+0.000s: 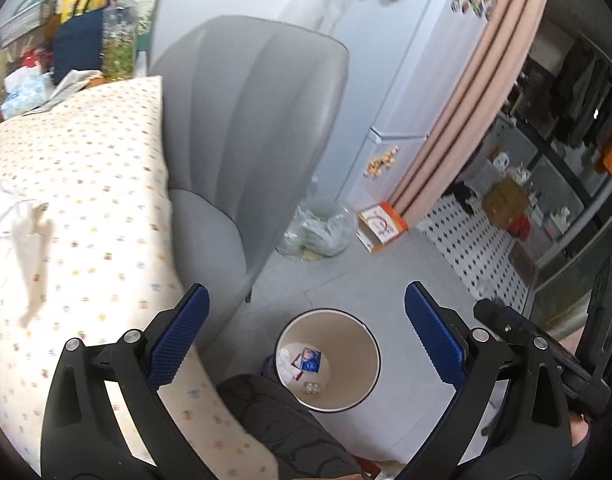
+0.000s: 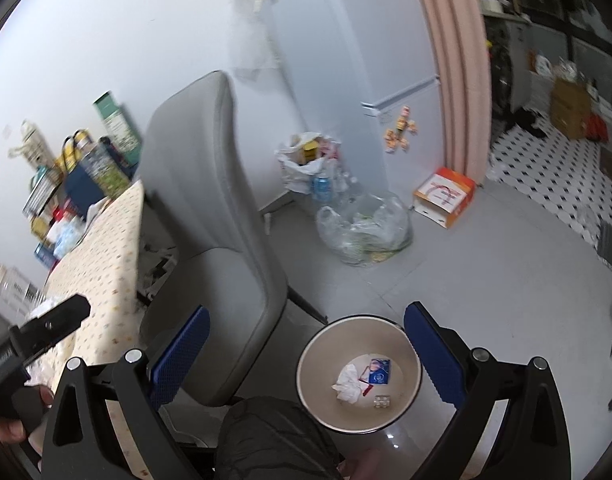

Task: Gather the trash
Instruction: 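Turn both tools back toward the table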

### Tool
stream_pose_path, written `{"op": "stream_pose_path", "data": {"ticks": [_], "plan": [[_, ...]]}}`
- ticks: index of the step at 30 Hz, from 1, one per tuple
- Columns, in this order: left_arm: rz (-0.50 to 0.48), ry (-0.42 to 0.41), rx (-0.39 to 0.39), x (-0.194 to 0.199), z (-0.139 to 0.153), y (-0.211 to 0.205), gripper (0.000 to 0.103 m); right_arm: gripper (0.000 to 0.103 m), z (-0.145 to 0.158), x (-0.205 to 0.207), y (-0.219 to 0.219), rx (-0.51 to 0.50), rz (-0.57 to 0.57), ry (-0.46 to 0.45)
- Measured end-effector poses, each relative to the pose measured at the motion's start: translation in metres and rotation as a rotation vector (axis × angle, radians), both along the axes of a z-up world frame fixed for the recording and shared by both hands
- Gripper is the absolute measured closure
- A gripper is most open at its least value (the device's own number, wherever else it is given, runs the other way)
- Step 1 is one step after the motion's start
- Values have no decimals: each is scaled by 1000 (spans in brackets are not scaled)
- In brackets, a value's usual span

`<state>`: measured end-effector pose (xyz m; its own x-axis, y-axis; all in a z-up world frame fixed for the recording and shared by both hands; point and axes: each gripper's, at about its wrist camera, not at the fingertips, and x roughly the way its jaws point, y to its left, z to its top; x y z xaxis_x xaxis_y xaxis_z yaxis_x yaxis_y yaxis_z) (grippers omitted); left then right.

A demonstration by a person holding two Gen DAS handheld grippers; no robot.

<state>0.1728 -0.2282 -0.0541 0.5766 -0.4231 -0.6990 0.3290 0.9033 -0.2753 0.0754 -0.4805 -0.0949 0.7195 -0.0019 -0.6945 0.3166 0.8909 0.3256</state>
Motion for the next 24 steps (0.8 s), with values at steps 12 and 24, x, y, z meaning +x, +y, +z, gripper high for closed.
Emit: {"op": "stream_pose_path", "data": {"ticks": [12, 24], "plan": [[99, -54, -37, -14, 24, 69, 6, 8, 31, 16, 74, -33, 162, -19], [254, -71, -63, -30, 27, 162, 6, 8, 42, 41, 162, -36, 344, -32]]}}
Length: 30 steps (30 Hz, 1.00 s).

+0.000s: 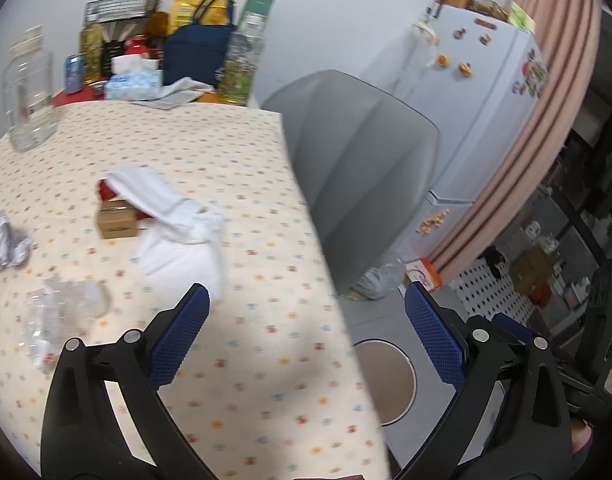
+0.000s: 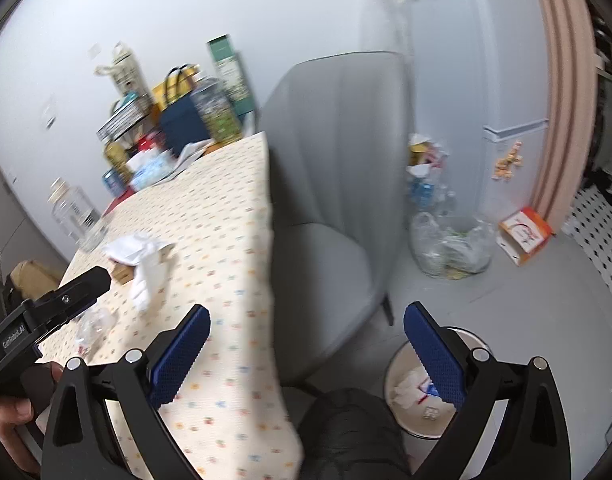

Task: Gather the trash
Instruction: 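Turn both tools back toward the table, then grasp the white tissue with the right gripper while the left grasps the crumpled printed paper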

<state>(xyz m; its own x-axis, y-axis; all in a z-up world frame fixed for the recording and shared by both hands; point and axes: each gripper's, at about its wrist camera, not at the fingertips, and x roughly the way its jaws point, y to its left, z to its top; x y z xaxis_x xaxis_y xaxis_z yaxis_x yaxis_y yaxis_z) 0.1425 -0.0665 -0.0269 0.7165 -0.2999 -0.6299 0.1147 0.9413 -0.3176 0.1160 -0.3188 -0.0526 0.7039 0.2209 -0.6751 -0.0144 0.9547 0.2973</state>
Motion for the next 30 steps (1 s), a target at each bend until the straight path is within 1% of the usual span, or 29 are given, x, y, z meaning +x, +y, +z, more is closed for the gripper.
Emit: {"op": "stream_pose_path", "data": {"ticks": [4, 8, 12, 18, 27, 30], "plan": [[50, 1, -19, -6, -2, 31, 6, 8, -1, 8, 32, 2, 67, 8], [102, 6, -31, -14, -6, 58, 6, 11, -4, 17, 64, 5, 139, 19], [153, 12, -25, -24, -12, 85, 6, 12, -7, 23, 96, 5, 214, 29], [245, 33, -26, -38, -23, 127, 6, 17, -19, 32, 147, 10, 313, 56], [344, 49, -11, -57, -34, 171, 6, 20, -33, 50, 190, 5, 387, 94], [374, 60, -14, -62, -40, 183, 6, 24, -40, 58, 200, -5, 400, 112]]}}
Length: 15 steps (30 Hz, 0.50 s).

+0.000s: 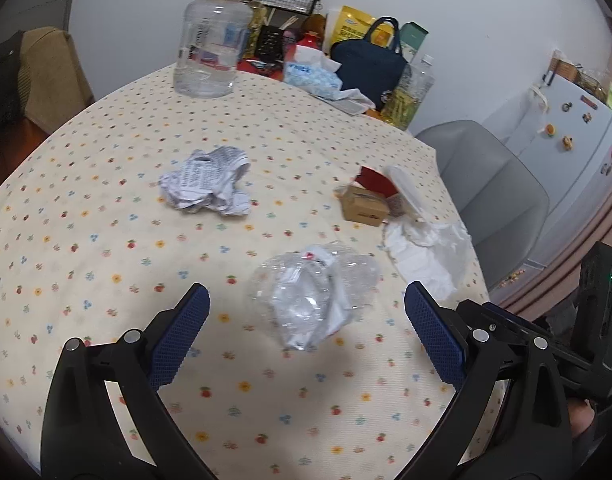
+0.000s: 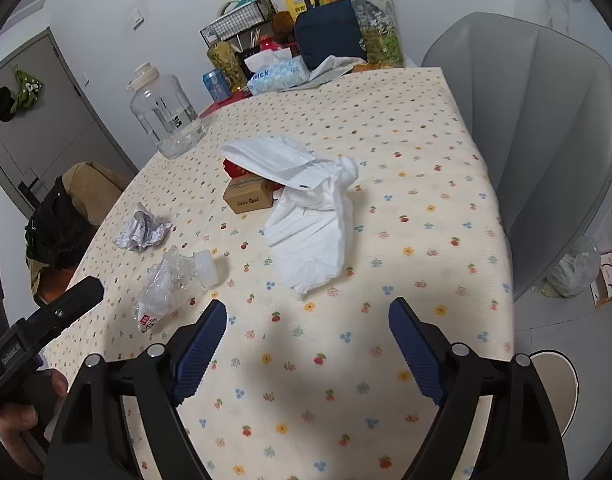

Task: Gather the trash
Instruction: 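Grasp the white tissue with the right gripper while the left grasps the crumpled printed paper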

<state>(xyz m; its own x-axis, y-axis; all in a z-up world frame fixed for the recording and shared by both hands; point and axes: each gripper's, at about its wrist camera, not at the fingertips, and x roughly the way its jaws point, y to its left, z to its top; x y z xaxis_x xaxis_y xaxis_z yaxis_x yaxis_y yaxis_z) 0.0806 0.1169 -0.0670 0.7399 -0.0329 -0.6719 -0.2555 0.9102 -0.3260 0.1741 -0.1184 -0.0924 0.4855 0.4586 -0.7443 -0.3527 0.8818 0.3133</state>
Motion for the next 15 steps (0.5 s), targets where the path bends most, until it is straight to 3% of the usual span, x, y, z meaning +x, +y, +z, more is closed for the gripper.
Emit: {"op": "stream_pose_path", "data": {"ticks": [2, 12, 15], "plan": [[19, 8, -7, -3, -5, 8, 6, 29, -4, 5, 10, -12, 22, 13], [73, 24, -16, -7, -15, 30, 6, 36, -18, 29, 29, -47, -8, 27], [88, 28, -22, -8, -17, 37, 6, 44, -21, 36, 25, -55, -40, 34]]}}
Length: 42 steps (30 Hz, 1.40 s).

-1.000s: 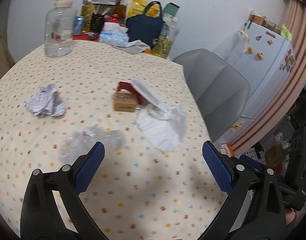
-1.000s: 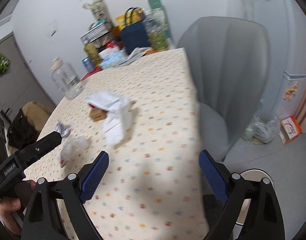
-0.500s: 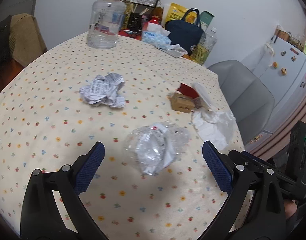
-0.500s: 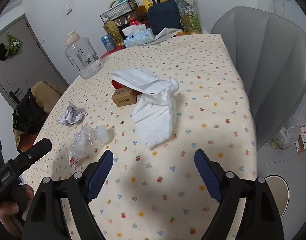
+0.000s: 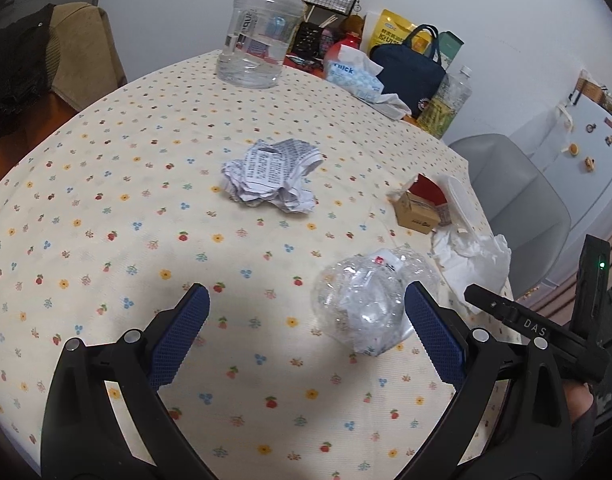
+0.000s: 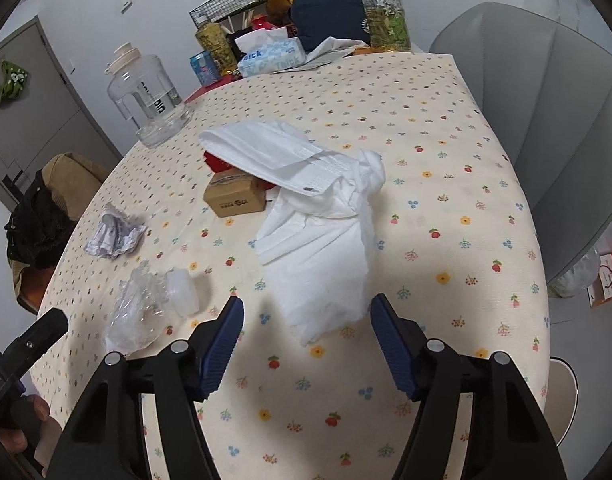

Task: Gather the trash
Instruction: 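Grasp the white tissue with the right gripper while the left grasps the crumpled printed paper, then carry the tissue and crumpled paper in both grippers over the beige bin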

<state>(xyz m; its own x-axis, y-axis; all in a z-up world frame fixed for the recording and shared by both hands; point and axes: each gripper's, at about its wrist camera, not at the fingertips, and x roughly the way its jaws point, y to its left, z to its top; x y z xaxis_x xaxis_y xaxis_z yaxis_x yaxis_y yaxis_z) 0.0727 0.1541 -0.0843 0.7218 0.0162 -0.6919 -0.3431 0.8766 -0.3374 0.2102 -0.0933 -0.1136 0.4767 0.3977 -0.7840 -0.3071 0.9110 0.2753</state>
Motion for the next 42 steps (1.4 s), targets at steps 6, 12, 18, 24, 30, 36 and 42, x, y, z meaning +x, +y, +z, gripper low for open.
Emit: {"op": "stream_pose_path", "data": {"ticks": [6, 12, 18, 24, 30, 36, 42], "plan": [[14, -9, -2, 5, -3, 13, 6, 94, -4, 11, -11, -40, -41, -27], [58, -14, -3, 17, -3, 37, 6, 99, 8, -1, -22, -16, -32, -67], [60, -5, 3, 40, -2, 48, 6, 99, 22, -23, -32, 17, -20, -94], [68, 45, 35, 68, -5, 50, 6, 99, 33, -36, -43, 36, -14, -109], [81, 65, 17, 88, -18, 55, 7, 99, 39, -44, -62, 31, -37, -119], [72, 66, -17, 87, -21, 58, 79, 99, 43, -48, -75, 30, -56, -123], [44, 21, -10, 69, -4, 53, 84, 99, 51, -52, -70, 33, -40, -143]]}}
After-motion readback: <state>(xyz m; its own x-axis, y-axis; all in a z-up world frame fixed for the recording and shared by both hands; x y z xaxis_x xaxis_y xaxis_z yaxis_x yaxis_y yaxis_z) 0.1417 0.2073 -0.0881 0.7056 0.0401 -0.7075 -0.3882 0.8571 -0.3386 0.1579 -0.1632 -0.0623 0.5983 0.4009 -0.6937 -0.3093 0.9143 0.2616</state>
